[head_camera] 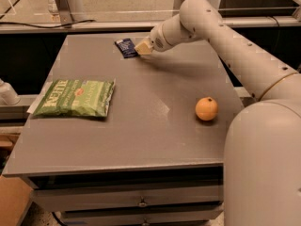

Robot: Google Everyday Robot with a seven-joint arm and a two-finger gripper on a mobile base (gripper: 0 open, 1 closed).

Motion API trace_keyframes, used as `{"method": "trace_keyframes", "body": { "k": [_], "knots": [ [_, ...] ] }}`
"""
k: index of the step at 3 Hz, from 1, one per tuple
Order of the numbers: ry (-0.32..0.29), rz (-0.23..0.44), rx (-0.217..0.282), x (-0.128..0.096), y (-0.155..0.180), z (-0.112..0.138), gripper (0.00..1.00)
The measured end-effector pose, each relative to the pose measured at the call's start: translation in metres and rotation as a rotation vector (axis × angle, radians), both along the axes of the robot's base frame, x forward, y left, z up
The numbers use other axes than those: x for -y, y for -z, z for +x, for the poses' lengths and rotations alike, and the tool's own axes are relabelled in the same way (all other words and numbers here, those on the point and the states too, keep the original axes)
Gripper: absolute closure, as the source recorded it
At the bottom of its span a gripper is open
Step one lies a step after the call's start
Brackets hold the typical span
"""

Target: Move rxbar blueberry near green jalapeno chip bag

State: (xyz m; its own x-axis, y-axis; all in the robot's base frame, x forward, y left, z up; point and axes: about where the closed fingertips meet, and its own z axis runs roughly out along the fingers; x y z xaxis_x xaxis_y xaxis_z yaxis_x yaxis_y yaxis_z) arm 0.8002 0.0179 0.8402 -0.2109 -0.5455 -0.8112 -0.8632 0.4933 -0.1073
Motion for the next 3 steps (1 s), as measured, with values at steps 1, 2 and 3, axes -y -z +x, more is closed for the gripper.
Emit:
{"method": "trace_keyframes", "body": {
  "k": [1, 2, 3],
  "knots": [
    [-0.001, -0.002, -0.015, 0.0002, 0.0, -0.0004, 0.83],
    [-0.007, -0.004, -0.028, -0.0027, 0.0014, 0.0004, 0.59],
    [-0.012, -0.005, -0.034, -0.0057, 0.0017, 0.0018, 0.36]
  ]
}}
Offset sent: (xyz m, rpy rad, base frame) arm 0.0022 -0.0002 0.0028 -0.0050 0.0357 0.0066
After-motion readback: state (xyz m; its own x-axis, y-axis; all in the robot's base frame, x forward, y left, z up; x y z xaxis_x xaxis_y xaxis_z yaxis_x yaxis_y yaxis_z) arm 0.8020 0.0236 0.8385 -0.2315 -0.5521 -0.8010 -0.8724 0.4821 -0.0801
